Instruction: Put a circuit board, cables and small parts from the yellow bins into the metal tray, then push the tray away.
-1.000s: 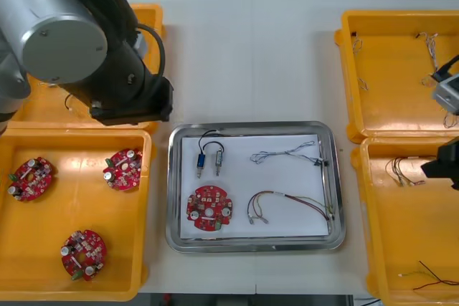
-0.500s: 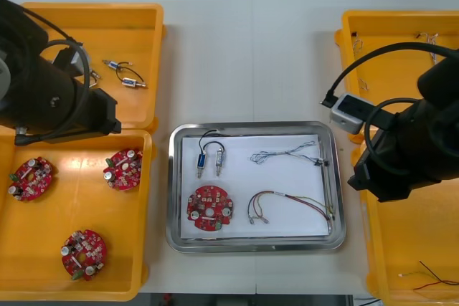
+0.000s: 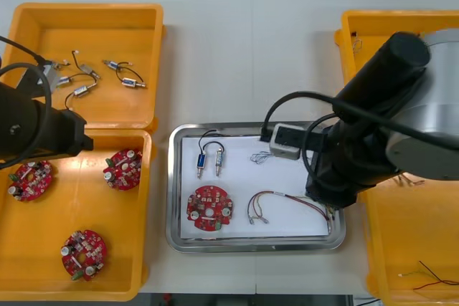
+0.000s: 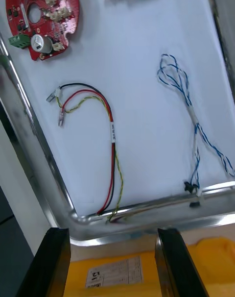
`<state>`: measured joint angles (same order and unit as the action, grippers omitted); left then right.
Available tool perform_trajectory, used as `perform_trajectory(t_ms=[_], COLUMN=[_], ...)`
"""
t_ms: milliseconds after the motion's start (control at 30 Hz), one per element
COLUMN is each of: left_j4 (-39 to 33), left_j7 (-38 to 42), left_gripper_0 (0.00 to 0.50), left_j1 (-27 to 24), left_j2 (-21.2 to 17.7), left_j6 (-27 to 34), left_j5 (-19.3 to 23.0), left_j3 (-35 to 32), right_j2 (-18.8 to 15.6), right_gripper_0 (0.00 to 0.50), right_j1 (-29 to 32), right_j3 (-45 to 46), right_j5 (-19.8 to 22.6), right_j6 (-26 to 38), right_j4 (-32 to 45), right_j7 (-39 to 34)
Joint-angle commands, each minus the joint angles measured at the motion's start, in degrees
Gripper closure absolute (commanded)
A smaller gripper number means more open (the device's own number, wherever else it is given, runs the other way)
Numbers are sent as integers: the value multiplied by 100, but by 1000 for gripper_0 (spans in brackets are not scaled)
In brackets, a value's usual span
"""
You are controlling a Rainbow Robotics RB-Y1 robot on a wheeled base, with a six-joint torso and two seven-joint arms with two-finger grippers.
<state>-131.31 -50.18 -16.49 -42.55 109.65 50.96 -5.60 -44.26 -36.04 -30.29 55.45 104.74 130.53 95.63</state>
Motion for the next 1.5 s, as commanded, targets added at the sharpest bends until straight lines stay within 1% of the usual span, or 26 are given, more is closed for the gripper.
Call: perform_trajectory(t_ms=[33,100,200,367,600,700,800,933,1067,1233,1500], left_j4=[-211,-211,-211,-185,114,264,440,501,510,501,501], left_j7=[-765,-827,-897,-1003,-1161,-1354,-1539,-1547,-1556,-1486,-1460], left_gripper_0=[0,0,0,0,0,0,0,0,0,0,0], left_j1=[384,516,665,806,753,674,630,630,604,516,472], left_j2=[-306,-394,-491,-676,-939,-983,-1001,-1001,-1001,-1001,-992], left_j6=[35,35,35,35,35,35,35,35,35,35,35], left_j5=[54,54,45,28,72,107,133,168,212,423,529], left_j3=[-486,-591,-706,-829,-837,-837,-908,-943,-943,-943,-934], right_j2=[453,611,734,866,1024,1094,1191,1332,1446,1464,1455], right_gripper_0=[0,0,0,0,0,0,0,0,0,0,0], right_j1=[-308,-360,-501,-685,-685,-685,-650,-545,-343,-132,229], right_j3=[-768,-1137,-1638,-2297,-2912,-3106,-3202,-3229,-3229,-3246,-3281], right_j5=[-483,-781,-1054,-1335,-1713,-1766,-1801,-1871,-2047,-2179,-2583], right_j6=[-41,-50,-76,-147,-358,-446,-525,-577,-639,-639,-648], right_j4=[-10,-10,-10,-28,-124,-212,-353,-493,-616,-625,-625], right_j7=[404,413,422,387,352,325,316,281,281,228,193])
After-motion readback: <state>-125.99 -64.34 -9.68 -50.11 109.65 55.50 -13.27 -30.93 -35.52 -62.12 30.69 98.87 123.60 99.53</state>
